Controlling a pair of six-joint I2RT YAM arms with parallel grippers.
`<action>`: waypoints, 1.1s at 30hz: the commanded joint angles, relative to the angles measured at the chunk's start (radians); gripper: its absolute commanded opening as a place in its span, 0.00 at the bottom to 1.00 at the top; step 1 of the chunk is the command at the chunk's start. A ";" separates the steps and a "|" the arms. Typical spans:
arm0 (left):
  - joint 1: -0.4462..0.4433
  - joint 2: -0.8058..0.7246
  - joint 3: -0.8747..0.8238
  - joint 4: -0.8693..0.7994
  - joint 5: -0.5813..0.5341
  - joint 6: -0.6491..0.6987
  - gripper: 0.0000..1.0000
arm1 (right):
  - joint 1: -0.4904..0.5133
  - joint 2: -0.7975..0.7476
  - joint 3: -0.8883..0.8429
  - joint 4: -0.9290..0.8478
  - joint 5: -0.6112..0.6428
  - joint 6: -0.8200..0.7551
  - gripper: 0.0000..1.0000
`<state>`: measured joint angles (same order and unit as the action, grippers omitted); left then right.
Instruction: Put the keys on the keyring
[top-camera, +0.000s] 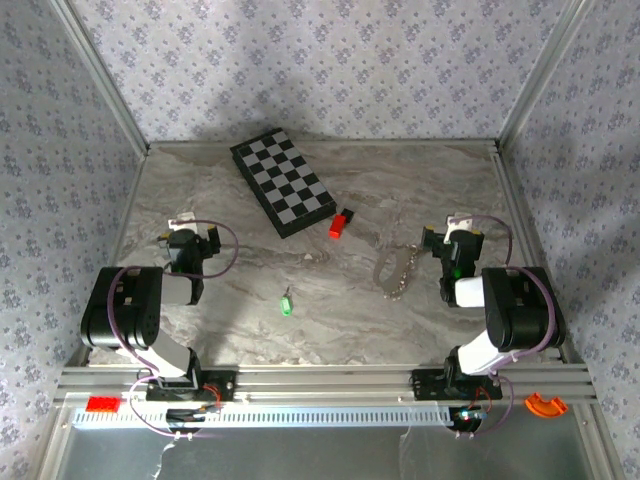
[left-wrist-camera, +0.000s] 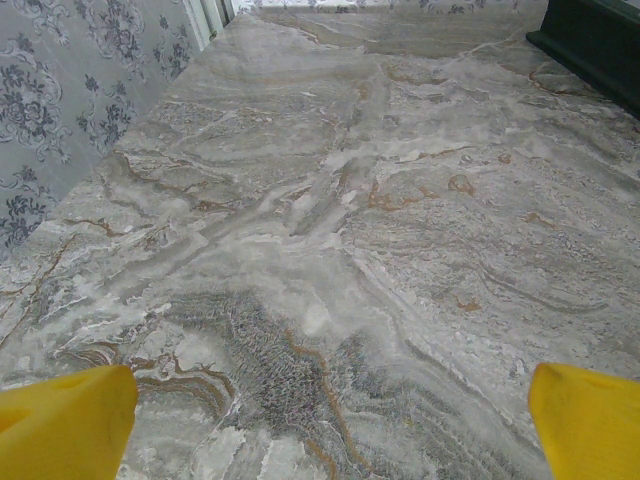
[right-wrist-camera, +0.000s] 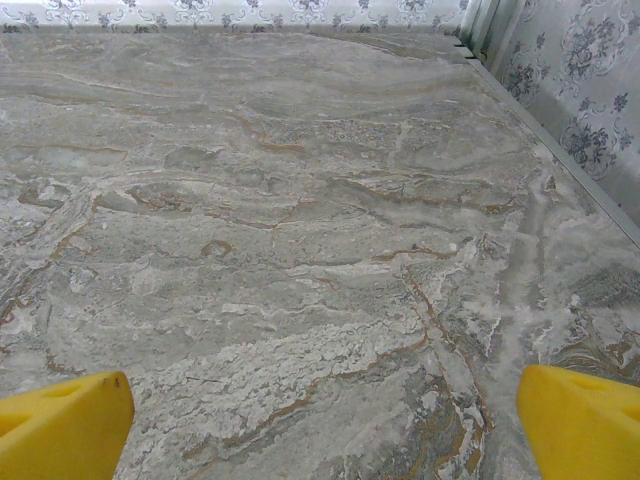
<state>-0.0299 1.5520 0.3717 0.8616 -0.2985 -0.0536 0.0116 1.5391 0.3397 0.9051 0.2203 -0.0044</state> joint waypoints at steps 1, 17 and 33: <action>0.004 -0.014 0.018 0.000 0.019 -0.011 1.00 | -0.004 0.000 0.023 -0.005 -0.004 0.003 1.00; 0.003 -0.015 0.018 0.001 0.019 -0.011 1.00 | -0.011 -0.001 0.022 -0.009 -0.019 0.005 1.00; 0.004 -0.015 0.018 0.001 0.018 -0.011 1.00 | -0.010 0.000 0.023 -0.010 -0.018 0.005 1.00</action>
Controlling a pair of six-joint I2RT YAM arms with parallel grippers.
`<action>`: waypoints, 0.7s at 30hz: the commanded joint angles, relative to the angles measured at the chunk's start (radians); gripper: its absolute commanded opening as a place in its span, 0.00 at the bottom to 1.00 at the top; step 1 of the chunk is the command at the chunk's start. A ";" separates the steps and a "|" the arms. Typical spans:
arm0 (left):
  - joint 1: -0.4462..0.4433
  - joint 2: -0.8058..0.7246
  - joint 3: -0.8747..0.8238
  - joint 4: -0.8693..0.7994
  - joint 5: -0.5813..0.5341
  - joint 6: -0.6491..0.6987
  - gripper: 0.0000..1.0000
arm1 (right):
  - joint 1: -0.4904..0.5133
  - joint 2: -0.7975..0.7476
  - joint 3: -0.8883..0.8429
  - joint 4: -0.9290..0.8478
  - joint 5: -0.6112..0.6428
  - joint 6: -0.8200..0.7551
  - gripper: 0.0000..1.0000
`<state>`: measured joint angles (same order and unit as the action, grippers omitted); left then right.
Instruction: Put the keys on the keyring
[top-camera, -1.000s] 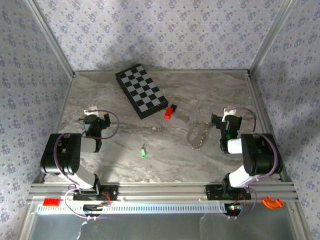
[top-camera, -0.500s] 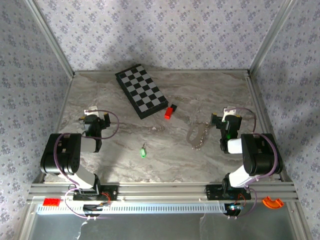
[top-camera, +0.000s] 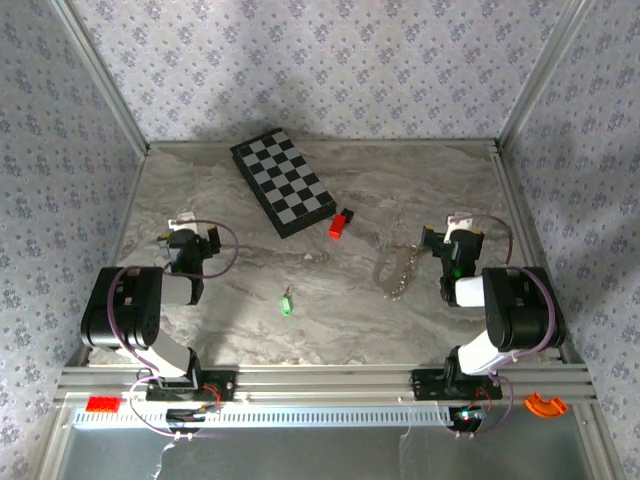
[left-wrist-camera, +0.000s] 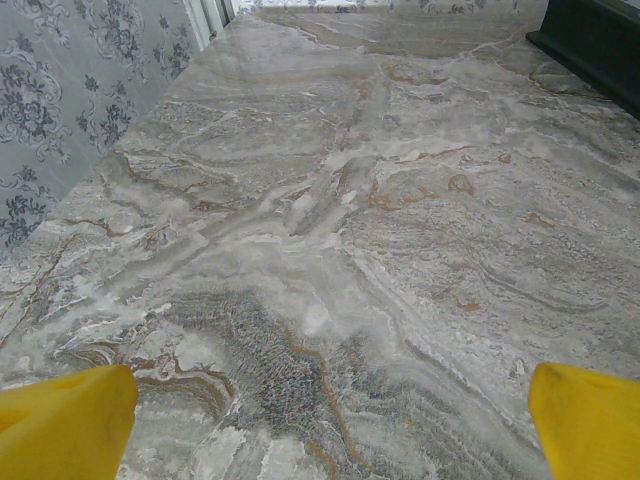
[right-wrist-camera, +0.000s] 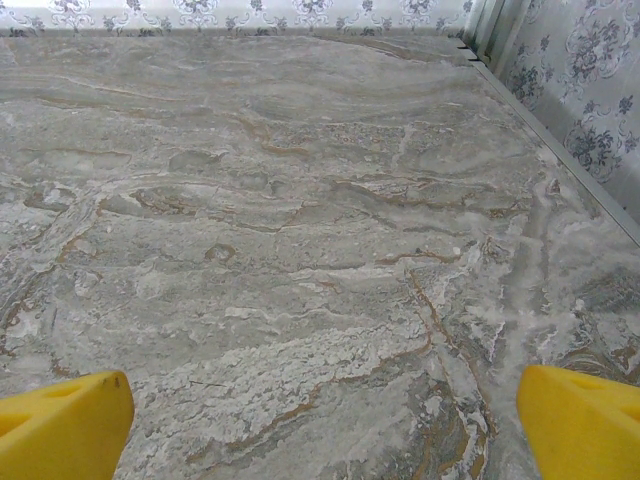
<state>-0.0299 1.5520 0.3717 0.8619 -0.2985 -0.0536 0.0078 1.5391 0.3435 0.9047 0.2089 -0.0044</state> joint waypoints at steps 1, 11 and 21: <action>0.004 -0.015 0.018 0.000 0.019 -0.011 1.00 | -0.007 0.000 0.019 -0.009 -0.006 0.005 1.00; 0.004 -0.014 0.018 0.002 0.018 -0.011 1.00 | -0.006 -0.002 0.019 -0.010 -0.007 0.005 1.00; 0.004 -0.017 0.017 0.003 0.018 -0.011 1.00 | -0.008 -0.028 0.038 -0.065 -0.006 0.003 1.00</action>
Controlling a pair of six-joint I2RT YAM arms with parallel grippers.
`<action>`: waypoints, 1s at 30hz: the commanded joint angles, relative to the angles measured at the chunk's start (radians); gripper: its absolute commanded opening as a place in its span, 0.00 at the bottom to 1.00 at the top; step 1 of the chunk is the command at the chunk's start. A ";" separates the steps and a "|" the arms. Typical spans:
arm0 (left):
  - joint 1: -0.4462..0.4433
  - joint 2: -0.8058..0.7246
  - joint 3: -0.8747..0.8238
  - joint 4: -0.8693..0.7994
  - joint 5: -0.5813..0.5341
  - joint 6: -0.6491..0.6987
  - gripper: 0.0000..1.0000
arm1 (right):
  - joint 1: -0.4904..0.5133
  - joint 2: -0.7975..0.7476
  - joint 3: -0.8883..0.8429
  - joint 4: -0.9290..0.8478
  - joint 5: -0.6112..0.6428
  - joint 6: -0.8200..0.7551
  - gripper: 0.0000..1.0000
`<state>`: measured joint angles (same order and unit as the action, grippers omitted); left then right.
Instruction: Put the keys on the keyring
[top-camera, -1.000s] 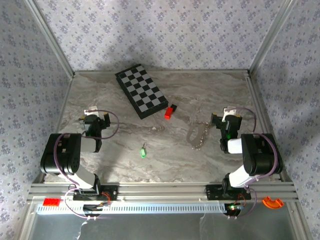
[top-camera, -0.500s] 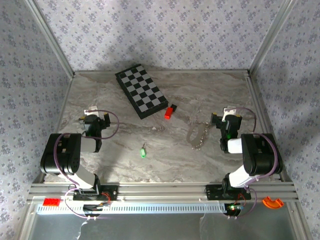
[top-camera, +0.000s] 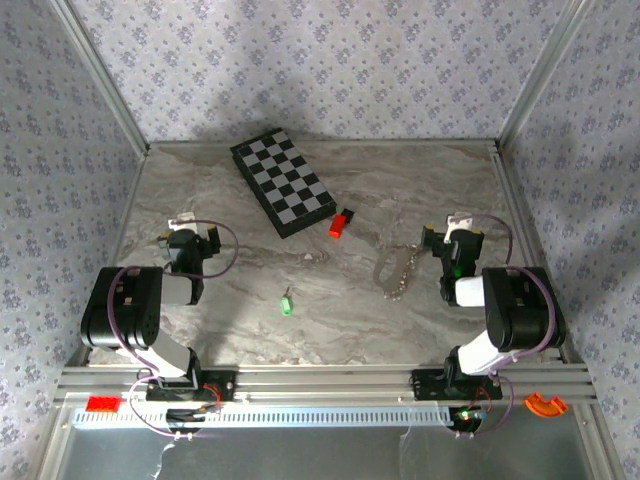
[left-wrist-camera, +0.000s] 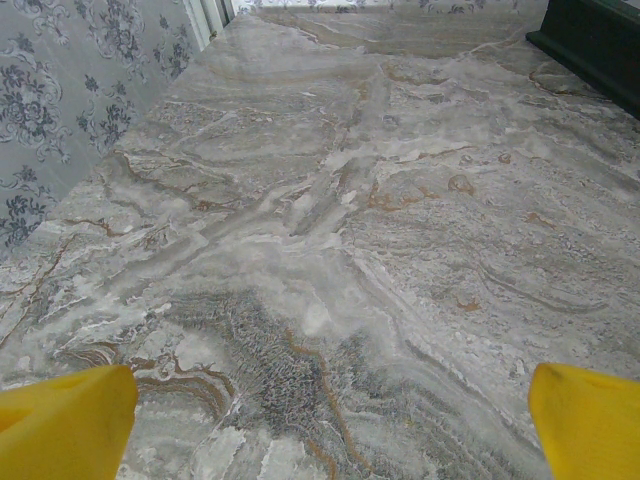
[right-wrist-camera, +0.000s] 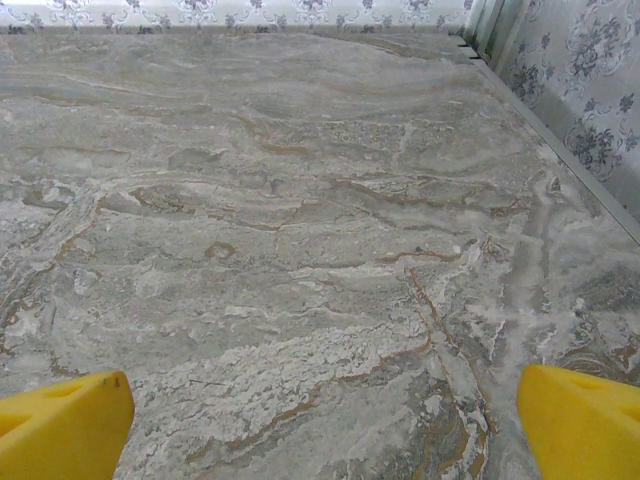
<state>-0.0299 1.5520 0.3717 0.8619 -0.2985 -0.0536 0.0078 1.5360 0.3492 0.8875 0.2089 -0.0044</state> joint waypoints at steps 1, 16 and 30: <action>0.004 -0.014 0.016 0.003 0.018 -0.011 1.00 | -0.005 -0.025 0.037 -0.051 -0.009 0.000 1.00; 0.004 -0.075 0.008 -0.028 0.034 -0.006 1.00 | 0.021 -0.088 0.034 -0.092 0.037 -0.022 1.00; -0.125 -0.475 0.164 -0.692 0.044 -0.113 1.00 | 0.238 -0.556 0.244 -0.853 0.308 0.136 1.00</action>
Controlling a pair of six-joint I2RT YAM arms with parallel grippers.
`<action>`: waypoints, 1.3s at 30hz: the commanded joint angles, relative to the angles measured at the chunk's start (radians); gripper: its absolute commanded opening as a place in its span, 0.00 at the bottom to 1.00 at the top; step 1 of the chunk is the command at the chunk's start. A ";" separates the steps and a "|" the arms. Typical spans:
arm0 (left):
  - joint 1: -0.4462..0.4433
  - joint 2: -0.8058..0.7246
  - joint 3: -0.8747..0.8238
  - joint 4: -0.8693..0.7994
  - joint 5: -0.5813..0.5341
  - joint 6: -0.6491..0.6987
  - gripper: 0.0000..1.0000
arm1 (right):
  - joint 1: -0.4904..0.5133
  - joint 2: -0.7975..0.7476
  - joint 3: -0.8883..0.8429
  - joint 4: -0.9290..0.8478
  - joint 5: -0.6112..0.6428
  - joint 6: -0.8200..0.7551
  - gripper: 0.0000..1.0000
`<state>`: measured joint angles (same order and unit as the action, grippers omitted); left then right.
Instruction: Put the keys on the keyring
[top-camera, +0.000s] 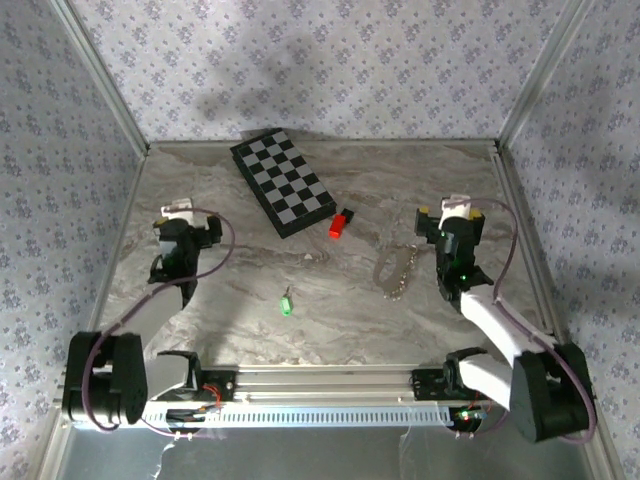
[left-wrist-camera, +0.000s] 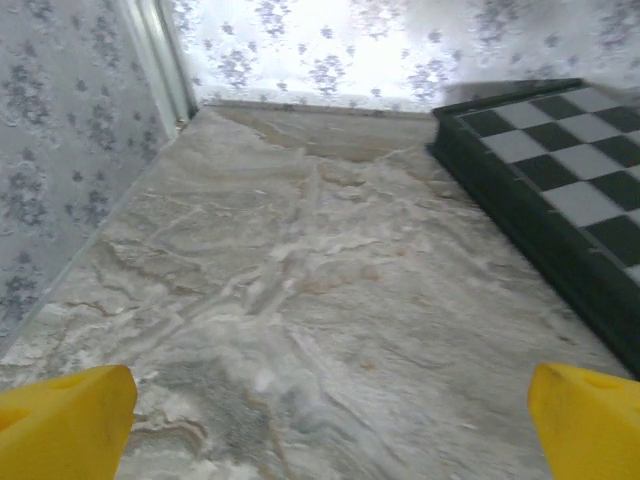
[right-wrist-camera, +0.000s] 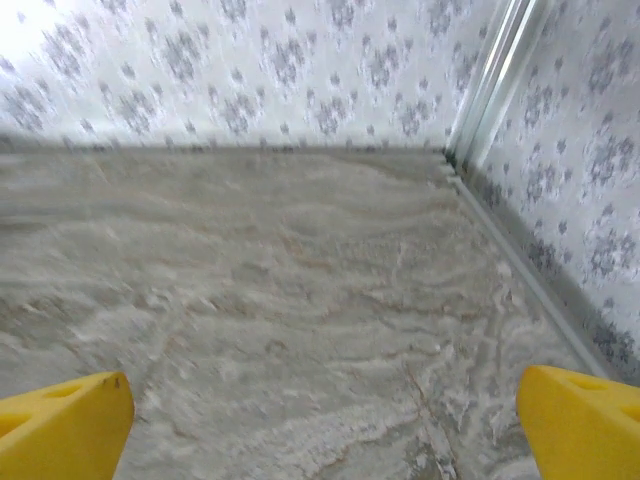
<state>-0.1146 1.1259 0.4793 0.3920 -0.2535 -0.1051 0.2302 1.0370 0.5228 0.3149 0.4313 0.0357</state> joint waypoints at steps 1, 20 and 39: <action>-0.056 -0.067 0.072 -0.275 0.017 -0.084 1.00 | 0.020 -0.081 0.091 -0.351 0.098 0.144 1.00; -0.591 -0.043 0.200 -0.503 0.263 -0.301 1.00 | 0.087 -0.041 0.154 -0.828 -0.394 0.472 1.00; -0.952 0.434 0.404 -0.247 0.253 -0.549 0.83 | -0.034 -0.136 -0.033 -0.723 -0.585 0.516 0.99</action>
<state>-1.0519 1.4998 0.8310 0.0586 0.0071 -0.5774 0.2516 0.9268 0.4820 -0.4137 -0.1265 0.5686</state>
